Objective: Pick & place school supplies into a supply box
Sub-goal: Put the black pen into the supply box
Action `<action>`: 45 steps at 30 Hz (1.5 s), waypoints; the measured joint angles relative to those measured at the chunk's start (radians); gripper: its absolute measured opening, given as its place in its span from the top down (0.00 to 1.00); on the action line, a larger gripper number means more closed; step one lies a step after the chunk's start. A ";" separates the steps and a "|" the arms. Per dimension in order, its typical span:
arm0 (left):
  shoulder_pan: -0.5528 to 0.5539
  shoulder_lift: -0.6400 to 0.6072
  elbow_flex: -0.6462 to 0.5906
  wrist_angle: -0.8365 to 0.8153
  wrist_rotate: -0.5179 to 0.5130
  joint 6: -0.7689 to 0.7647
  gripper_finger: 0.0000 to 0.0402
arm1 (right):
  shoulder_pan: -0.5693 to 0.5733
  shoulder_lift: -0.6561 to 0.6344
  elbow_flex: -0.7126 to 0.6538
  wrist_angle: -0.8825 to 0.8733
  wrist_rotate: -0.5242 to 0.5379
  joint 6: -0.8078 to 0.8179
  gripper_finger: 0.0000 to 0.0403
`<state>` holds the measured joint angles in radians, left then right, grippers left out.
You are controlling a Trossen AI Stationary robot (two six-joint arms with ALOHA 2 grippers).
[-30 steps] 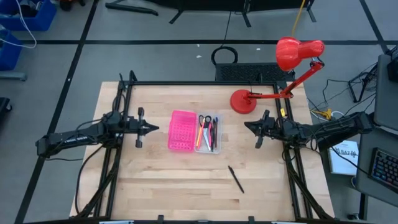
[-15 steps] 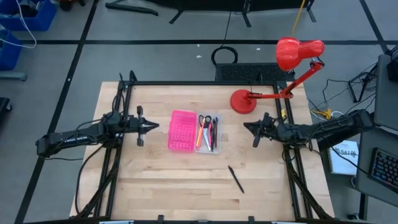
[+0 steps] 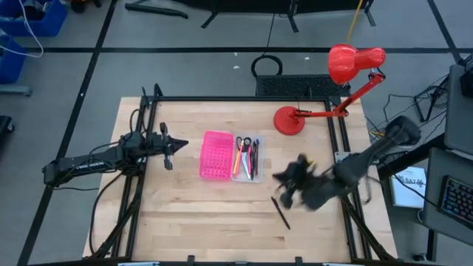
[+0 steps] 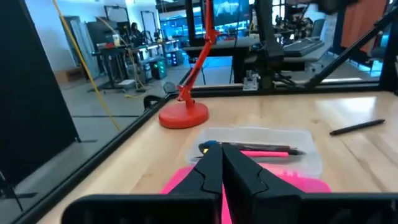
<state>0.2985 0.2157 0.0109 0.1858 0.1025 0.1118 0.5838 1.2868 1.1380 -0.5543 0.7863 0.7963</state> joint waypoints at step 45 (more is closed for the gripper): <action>0.000 0.000 0.000 -0.025 0.036 -0.065 0.90 | 0.036 0.746 0.158 -0.262 -0.841 0.867 0.60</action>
<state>0.2985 0.2157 0.0109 0.1612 0.1383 0.0464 0.6200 2.0332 1.2961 -0.8161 -0.0548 1.6638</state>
